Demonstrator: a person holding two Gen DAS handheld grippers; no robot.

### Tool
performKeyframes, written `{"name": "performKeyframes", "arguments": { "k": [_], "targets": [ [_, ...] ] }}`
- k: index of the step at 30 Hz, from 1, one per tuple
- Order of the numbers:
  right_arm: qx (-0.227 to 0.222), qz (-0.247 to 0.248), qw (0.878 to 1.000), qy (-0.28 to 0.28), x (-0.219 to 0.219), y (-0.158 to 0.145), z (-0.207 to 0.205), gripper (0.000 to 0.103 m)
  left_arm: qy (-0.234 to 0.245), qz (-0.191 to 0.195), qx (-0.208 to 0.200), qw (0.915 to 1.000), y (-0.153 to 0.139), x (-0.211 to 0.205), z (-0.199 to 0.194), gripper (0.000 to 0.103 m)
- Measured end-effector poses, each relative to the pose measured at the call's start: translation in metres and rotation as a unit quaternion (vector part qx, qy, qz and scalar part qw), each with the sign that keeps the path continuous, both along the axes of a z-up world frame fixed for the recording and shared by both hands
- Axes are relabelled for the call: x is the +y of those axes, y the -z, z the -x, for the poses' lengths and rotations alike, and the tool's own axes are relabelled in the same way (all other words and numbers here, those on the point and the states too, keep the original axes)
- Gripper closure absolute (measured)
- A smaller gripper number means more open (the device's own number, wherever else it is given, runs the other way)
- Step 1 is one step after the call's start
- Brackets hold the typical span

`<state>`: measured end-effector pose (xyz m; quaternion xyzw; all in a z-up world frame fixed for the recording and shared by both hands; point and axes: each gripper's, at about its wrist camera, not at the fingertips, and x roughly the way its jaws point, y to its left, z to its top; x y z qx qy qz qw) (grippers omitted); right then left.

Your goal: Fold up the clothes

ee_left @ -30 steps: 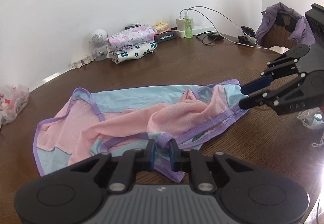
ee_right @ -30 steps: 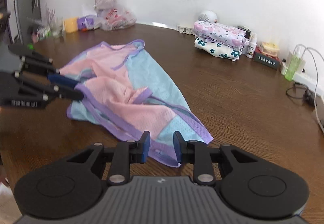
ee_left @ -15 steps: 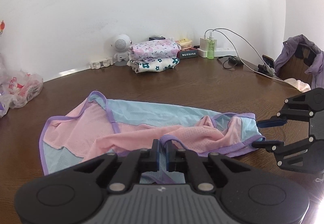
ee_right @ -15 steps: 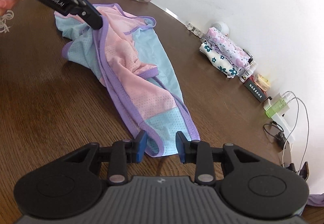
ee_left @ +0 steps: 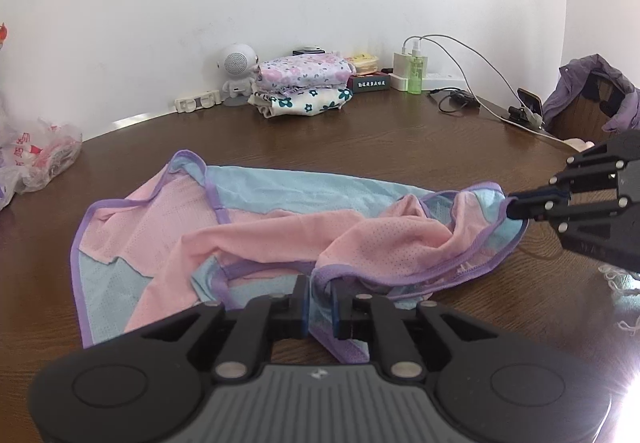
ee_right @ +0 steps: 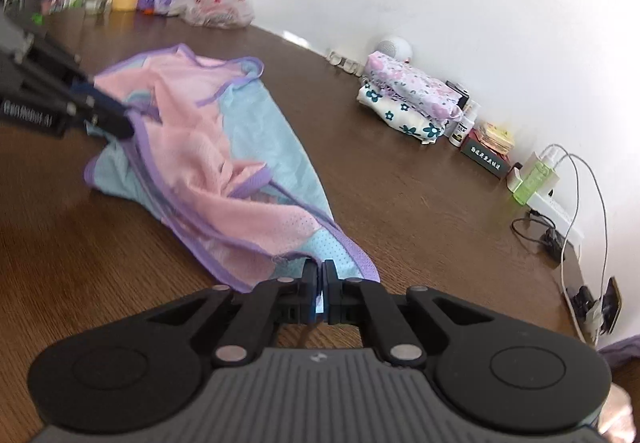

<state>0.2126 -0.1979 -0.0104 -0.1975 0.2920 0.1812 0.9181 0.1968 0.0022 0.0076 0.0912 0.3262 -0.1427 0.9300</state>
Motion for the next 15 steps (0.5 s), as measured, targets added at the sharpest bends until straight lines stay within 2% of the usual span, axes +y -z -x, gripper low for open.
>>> {"name": "performKeyframes", "arguments": {
  "k": [2,4,5,7,8,12,15],
  "targets": [
    [-0.001,-0.046,0.999,0.012,-0.009,-0.009,0.001,0.101,0.003,-0.007,-0.003,1.0000,0.002,-0.005,0.002,0.084],
    [-0.003,-0.083,0.996,0.024,-0.017,-0.014,0.005,0.101,0.000,-0.009,-0.006,0.9999,0.004,-0.008,0.002,0.084],
    [-0.001,-0.097,0.995,0.030,-0.021,-0.015,0.006,0.101,0.000,-0.004,-0.008,1.0000,0.004,-0.008,0.002,0.086],
    [0.008,-0.121,0.992,0.043,-0.029,-0.015,0.006,0.101,-0.001,0.006,-0.014,0.9999,0.004,-0.008,0.003,0.101],
    [0.012,-0.122,0.991,0.049,-0.032,-0.013,0.005,0.101,-0.003,0.015,-0.018,0.9997,0.002,-0.007,0.003,0.101],
    [0.027,-0.072,0.996,0.039,-0.024,0.005,0.005,0.101,-0.013,0.038,-0.031,0.9987,-0.007,-0.004,0.003,0.101],
    [0.014,-0.018,0.999,0.022,-0.010,0.015,0.008,0.100,-0.016,0.048,-0.035,0.9981,-0.013,-0.005,0.002,0.101]
  ]
}}
